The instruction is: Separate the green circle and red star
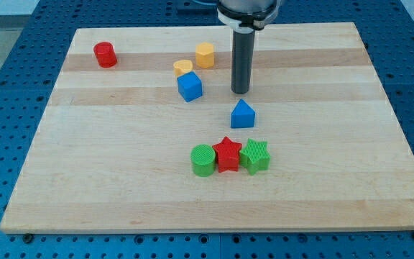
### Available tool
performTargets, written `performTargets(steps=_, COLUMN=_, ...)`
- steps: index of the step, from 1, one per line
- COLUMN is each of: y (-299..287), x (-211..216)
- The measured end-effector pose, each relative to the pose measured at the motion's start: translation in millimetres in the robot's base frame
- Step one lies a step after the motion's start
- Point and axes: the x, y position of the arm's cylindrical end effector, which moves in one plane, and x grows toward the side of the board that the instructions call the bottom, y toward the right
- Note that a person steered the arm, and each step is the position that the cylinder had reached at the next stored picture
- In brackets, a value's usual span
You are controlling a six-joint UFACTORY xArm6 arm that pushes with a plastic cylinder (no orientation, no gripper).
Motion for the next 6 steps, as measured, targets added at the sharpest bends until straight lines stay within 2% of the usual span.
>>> performTargets(steps=1, y=-20, x=0)
performTargets(steps=2, y=-64, x=10)
performTargets(steps=3, y=-81, x=69)
performTargets(steps=4, y=-58, x=128)
performTargets(steps=5, y=-23, x=145)
performTargets(steps=6, y=5, x=104)
